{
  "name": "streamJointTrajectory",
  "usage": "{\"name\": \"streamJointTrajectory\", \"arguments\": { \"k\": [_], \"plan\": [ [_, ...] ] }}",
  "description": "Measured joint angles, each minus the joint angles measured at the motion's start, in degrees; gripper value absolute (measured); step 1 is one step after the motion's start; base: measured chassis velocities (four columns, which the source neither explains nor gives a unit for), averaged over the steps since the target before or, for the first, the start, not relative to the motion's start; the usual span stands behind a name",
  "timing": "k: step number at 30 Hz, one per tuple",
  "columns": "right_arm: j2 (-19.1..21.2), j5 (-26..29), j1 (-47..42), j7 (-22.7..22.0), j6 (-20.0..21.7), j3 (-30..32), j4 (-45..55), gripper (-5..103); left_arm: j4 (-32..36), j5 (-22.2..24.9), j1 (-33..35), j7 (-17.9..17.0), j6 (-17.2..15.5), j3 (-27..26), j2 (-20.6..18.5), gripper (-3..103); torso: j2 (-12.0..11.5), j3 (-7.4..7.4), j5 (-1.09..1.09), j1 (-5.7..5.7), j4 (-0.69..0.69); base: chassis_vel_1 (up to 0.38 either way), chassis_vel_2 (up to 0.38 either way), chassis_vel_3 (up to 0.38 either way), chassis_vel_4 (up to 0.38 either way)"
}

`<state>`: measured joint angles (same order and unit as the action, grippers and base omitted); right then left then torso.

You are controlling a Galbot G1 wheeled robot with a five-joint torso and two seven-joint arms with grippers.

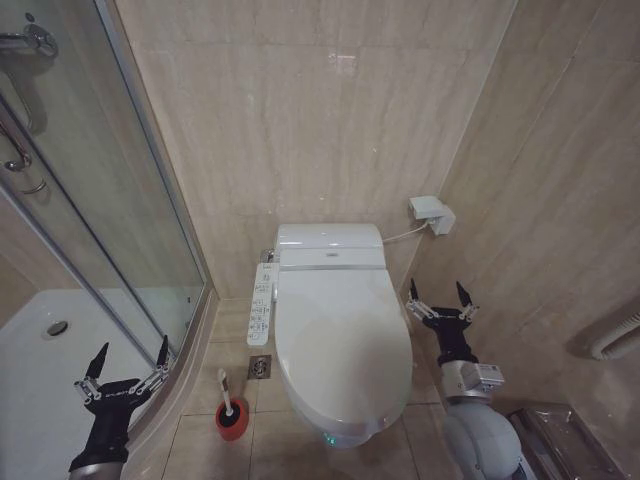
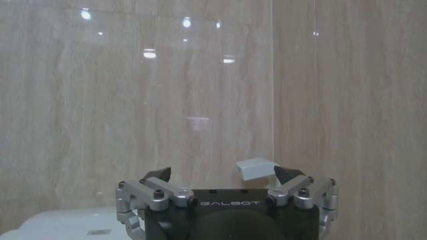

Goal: Open the toilet lid, clean the toilet bowl with a toilet brush, close the toilet lid, and flush.

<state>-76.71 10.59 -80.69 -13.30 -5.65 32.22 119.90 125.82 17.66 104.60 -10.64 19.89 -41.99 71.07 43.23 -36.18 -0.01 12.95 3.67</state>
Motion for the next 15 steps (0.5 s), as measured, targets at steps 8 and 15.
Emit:
{"name": "streamJointTrajectory", "arguments": {
  "k": [8, 15],
  "plan": [
    [0.00, -0.02, 0.00, 0.00, 0.00, 0.00, 0.00, 100, -1.99, 2.20, -6.69, -1.37, -11.30, 0.43, -1.09, 100, 0.00, 0.00, -0.01, 0.00, 0.01, 0.000, 0.000, 0.000, 0.000],
    [0.00, -0.02, 0.00, 0.00, 0.00, 0.00, -0.01, 100, -3.69, 4.16, -12.47, -2.64, -21.10, 0.82, -2.03, 100, 0.00, 0.00, -0.01, 0.00, 0.00, 0.000, 0.000, 0.000, 0.000]
  ]
}}
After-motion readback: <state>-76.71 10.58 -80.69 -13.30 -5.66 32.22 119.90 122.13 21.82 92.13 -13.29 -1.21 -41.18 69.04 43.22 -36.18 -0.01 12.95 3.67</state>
